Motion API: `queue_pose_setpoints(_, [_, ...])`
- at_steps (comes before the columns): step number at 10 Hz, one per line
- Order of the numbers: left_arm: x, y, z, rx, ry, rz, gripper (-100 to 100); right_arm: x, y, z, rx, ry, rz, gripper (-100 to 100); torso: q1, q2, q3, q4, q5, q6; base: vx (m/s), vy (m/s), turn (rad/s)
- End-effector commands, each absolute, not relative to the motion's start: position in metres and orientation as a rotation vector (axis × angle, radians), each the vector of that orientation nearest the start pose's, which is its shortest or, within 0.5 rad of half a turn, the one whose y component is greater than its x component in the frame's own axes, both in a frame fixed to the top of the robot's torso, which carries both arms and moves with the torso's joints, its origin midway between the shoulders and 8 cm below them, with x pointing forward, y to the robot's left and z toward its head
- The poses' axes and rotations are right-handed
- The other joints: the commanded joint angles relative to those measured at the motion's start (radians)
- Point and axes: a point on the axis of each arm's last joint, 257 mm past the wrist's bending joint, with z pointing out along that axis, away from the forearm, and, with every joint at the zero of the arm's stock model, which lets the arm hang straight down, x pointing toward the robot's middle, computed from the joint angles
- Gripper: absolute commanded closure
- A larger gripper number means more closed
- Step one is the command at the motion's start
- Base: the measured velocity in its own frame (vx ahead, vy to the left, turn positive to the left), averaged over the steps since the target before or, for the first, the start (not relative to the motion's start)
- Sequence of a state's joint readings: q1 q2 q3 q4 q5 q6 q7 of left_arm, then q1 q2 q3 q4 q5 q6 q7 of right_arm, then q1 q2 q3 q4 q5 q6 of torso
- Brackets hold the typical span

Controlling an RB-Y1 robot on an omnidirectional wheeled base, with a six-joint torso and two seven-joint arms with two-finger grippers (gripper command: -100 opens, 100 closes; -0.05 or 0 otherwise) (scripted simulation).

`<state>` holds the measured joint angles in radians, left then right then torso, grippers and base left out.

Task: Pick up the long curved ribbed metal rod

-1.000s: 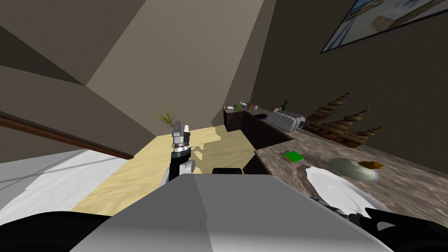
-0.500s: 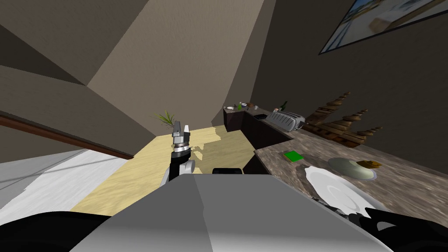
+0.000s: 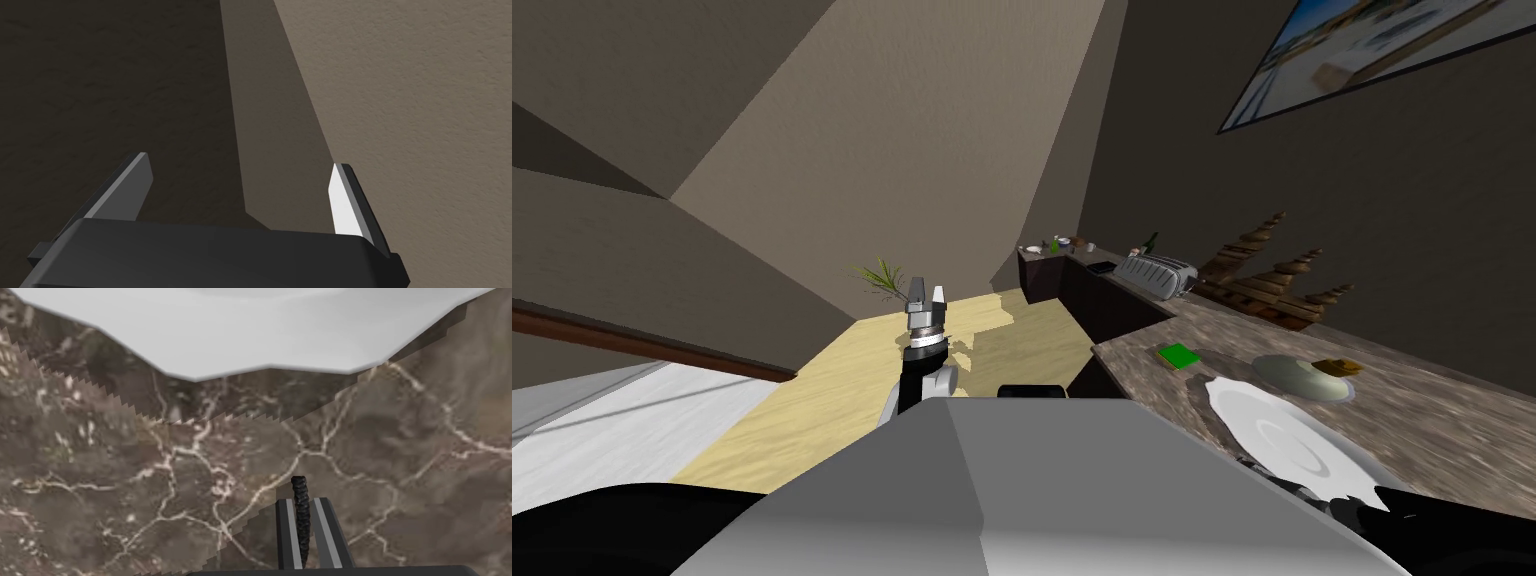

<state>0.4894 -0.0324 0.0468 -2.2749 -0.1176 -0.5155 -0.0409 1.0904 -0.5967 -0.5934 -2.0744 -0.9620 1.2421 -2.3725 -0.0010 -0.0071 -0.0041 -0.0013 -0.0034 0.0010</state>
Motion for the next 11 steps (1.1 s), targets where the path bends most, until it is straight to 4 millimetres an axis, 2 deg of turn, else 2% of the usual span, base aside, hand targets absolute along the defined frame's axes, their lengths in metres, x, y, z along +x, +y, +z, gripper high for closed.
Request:
queue_pose_setpoints(1, [0.343,0.282,0.028,-0.572,0.65,-1.15,0,-0.005,-0.518,-0.356,-2.575,1.864,-0.164,100,0.0,0.0,0.0,0.0,0.0,0.0,0.103,0.042,-0.079])
queue_pose_setpoints(2, [0.343,0.282,0.028,-0.572,0.65,-1.15,0,-0.005,-0.518,-0.356,-2.583,1.853,-0.164,100,0.0,0.001,0.0,0.0,0.0,-0.001,0.023,0.021,0.019])
queue_pose_setpoints(5, [0.343,0.282,0.028,-0.572,0.65,-1.15,0,-0.015,-0.537,-0.351,-2.589,1.849,-0.158,100,-0.001,0.004,0.002,0.001,0.0,0.0,0.077,0.027,-0.133])
queue_pose_setpoints(7, [0.343,0.282,0.028,-0.572,0.65,-1.15,0,-0.015,-0.537,-0.351,-2.633,1.789,-0.156,100,0.0,0.003,0.001,0.0,0.0,0.0,0.058,0.027,-0.054])
queue_pose_setpoints(8, [0.343,0.282,0.028,-0.572,0.65,-1.15,0,-0.02,-0.545,-0.349,-2.625,1.797,-0.156,100,-0.001,0.004,0.002,0.001,0.0,-0.001,0.08,0.029,-0.138])
queue_pose_setpoints(11, [0.343,0.282,0.028,-0.572,0.65,-1.15,0,-0.025,-0.553,-0.346,-2.658,1.743,-0.155,100,0.0,0.002,0.001,0.0,0.0,0.0,0.089,0.036,-0.121])
